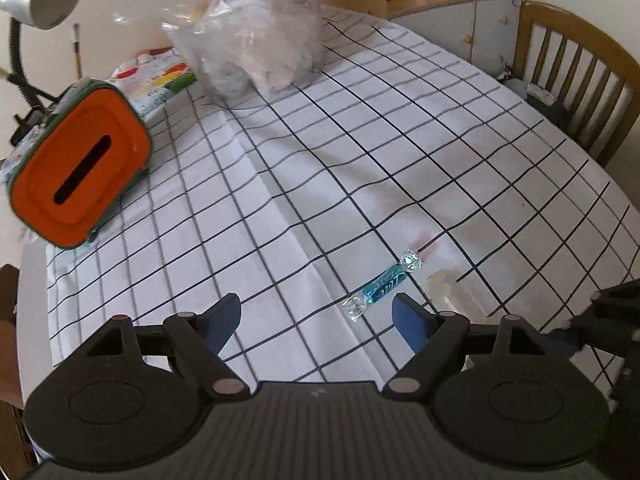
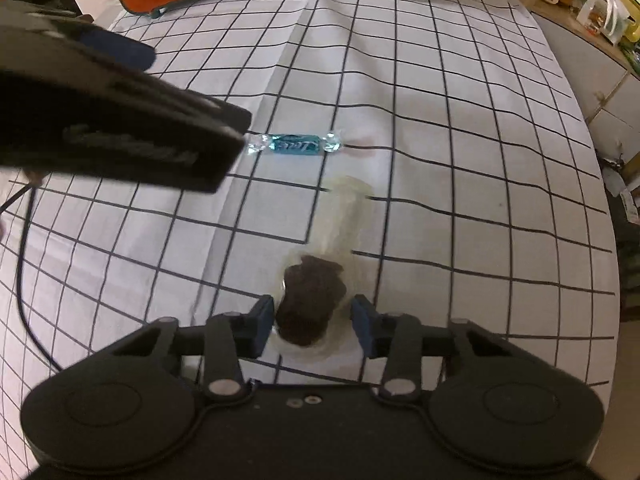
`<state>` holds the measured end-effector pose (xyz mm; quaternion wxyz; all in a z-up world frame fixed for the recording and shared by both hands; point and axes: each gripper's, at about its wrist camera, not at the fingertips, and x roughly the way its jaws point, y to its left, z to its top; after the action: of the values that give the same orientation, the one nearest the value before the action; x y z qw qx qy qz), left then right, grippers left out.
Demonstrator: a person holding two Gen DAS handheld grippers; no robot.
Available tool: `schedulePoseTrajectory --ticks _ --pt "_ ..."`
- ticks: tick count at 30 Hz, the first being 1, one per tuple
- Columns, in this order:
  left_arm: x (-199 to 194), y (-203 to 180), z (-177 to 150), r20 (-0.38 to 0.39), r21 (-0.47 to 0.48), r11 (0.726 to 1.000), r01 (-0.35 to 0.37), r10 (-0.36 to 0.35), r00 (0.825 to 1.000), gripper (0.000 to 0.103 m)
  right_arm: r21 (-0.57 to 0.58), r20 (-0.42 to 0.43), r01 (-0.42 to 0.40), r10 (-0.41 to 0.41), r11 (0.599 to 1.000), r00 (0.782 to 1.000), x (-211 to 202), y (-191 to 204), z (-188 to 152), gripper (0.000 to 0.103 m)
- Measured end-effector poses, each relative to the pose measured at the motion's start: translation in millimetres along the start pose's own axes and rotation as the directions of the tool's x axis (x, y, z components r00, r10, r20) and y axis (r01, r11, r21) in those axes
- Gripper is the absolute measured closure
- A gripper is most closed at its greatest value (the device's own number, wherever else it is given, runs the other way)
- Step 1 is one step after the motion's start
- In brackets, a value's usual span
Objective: Organize snacks
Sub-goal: 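Grasp the blue wrapped candy with the left gripper while the right grasps the clear brown-filled packet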
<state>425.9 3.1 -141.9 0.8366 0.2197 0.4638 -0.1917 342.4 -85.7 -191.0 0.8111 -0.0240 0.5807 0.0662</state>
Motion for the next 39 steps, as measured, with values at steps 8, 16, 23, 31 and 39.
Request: schedulePoseTrajectory --ticks 8,16,23,31,39 --pt "30.6 -20.9 8.9 -0.012 0.059 0.998 -0.014 0.014 1.000 0.020 0.049 0.016 -0.018 0.018 0.999 1.000 -4.9 -29.6 -7.3 0.071" --pt "54.9 -23.8 16.1 -0.054 0.015 1.000 0.020 -0.019 0.998 0.045 0.124 0.033 -0.041 0.037 0.991 0.999 -9.9 -53.0 -10.5 0.071" --pt "55.2 -20.7 15.1 -0.056 -0.035 0.997 0.064 -0.066 0.996 0.073 0.138 0.047 -0.051 0.045 0.989 0.998 -18.3 -55.1 -11.1 0.071" --pt "43.8 -19.2 6.4 -0.034 -0.126 0.991 0.052 -0.057 0.998 0.091 0.158 0.065 -0.063 0.054 0.985 0.996 -26.3 -60.7 -14.5 0.071" --pt "27.8 4.6 -0.3 -0.030 -0.311 0.948 0.063 -0.076 0.997 0.091 0.180 0.084 -0.078 0.063 0.981 0.994 -41.0 -67.7 -21.7 0.071"
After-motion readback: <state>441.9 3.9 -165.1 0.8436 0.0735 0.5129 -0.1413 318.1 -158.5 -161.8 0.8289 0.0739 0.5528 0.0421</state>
